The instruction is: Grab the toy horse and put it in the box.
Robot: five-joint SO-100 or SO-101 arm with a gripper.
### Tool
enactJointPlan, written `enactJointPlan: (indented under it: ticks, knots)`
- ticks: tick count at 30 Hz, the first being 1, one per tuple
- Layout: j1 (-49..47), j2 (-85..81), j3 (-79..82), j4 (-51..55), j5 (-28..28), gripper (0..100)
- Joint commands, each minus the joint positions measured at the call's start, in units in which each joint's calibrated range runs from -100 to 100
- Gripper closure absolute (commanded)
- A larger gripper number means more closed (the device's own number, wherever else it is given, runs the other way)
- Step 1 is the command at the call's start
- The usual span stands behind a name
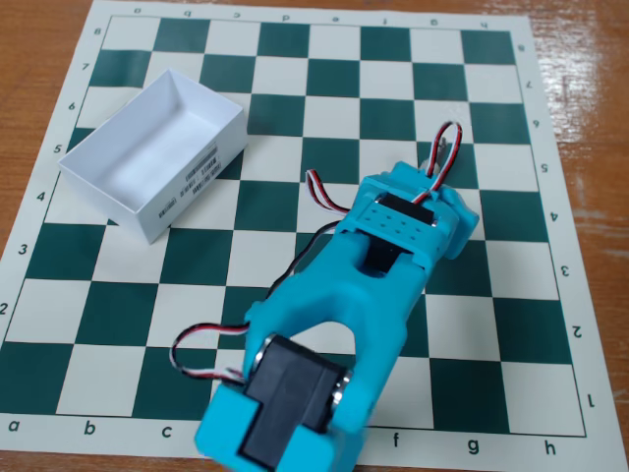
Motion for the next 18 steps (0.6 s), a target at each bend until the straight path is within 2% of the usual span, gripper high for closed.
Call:
enactJointPlan:
  ticks: [1,6,18]
  knots:
    - [0.3,2.3,-4.92,-0.96,0.16,70]
    - [0.3,6.72,-6.56,-7.27,0.65,70]
    - [0.23,19.38,-16.39,-12.59,1.48,70]
